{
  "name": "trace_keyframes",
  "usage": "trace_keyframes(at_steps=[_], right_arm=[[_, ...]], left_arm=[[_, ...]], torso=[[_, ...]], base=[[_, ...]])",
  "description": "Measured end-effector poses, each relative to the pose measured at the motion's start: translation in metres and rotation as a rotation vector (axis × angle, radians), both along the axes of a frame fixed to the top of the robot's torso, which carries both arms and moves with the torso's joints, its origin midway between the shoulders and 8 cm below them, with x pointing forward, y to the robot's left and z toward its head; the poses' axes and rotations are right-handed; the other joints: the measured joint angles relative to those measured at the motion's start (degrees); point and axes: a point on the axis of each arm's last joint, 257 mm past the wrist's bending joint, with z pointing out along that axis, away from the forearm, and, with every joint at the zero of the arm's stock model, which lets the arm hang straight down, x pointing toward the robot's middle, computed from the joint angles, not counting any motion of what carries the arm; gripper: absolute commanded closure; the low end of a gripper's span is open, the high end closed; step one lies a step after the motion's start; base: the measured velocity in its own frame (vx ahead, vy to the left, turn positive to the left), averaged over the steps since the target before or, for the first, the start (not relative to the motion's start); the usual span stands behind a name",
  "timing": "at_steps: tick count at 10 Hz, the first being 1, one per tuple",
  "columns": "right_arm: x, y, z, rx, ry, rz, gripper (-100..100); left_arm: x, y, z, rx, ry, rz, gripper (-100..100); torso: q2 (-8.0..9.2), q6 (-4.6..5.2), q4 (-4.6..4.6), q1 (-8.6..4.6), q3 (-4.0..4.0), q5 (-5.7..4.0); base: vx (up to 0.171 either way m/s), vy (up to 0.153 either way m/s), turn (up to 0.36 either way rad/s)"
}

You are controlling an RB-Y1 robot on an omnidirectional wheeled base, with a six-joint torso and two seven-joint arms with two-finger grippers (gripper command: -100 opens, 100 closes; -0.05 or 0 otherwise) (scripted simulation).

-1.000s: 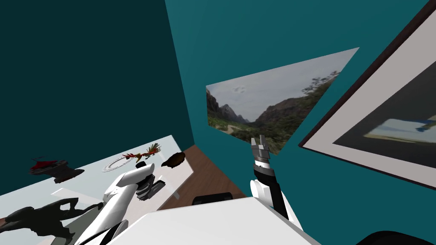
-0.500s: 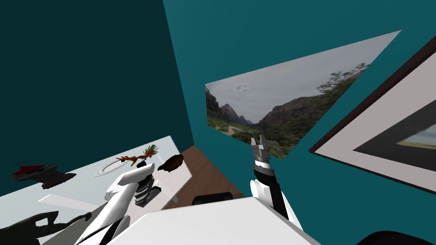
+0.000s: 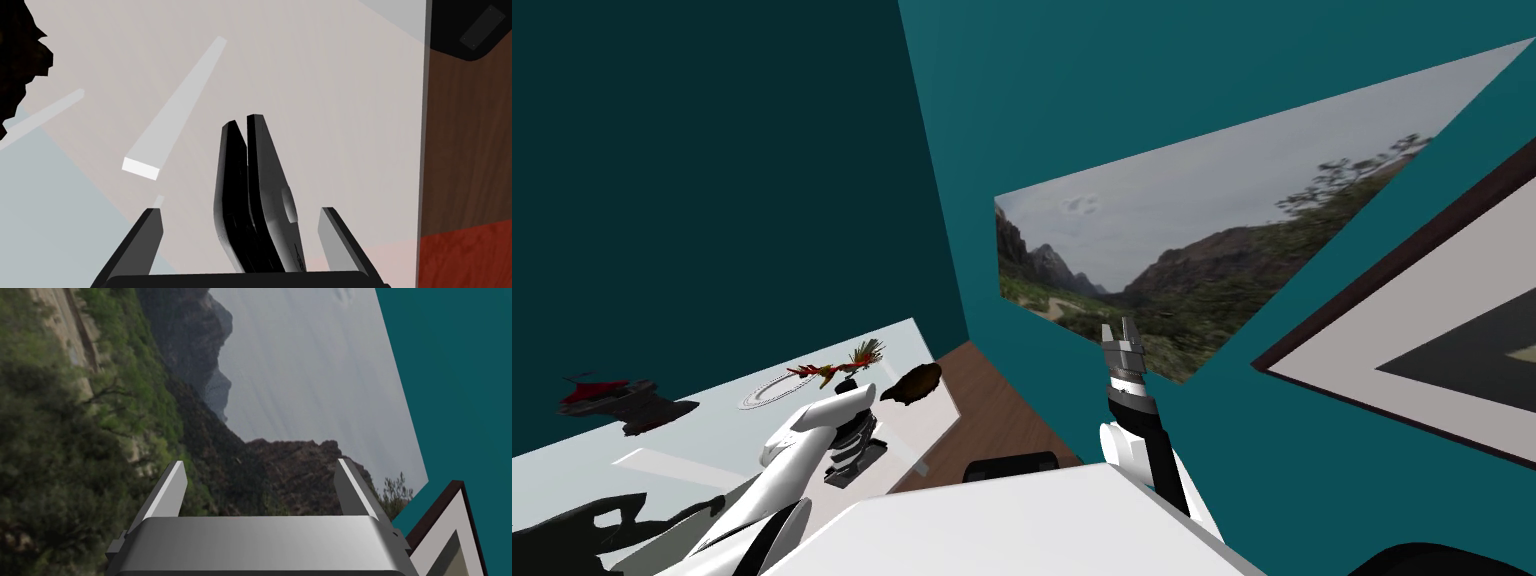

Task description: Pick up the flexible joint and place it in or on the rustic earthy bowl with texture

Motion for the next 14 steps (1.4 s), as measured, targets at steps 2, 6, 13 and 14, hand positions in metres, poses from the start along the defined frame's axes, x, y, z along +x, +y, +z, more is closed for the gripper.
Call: trace_keyframes(at_steps=[2,6,13,14], right_arm=[[0.000,0.000,0.000,0.000,0.000,0.000,0],[0.000,0.000,0.000,0.000,0.000,0.000,0],[0.000,0.000,0.000,0.000,0.000,0.000,0],[0.000,0.000,0.000,0.000,0.000,0.000,0]], left_arm=[[0.001,0.004,-0.003,-0.003,-0.001,-0.012,-100],[0.001,0.017,-0.009,-0.002,-0.003,-0.031,-100],[-0.007,0.042,-0.012,0.014,-0.004,-0.027,100],[-0.008,0.041,-0.012,0.012,-0.002,-0.027,100]], torso=[[-0.01,0.00,0.00,0.00,0.00,0.00],[-0.03,-0.01,-0.01,-0.03,-0.02,-0.01],[0.03,0.01,0.01,0.07,0.02,0.02],[0.03,0.04,0.03,0.13,0.02,0.03]], base=[[0.019,-0.033,0.038],[0.025,-0.042,0.041],[0.015,-0.025,0.029],[-0.003,-0.004,0.012]])
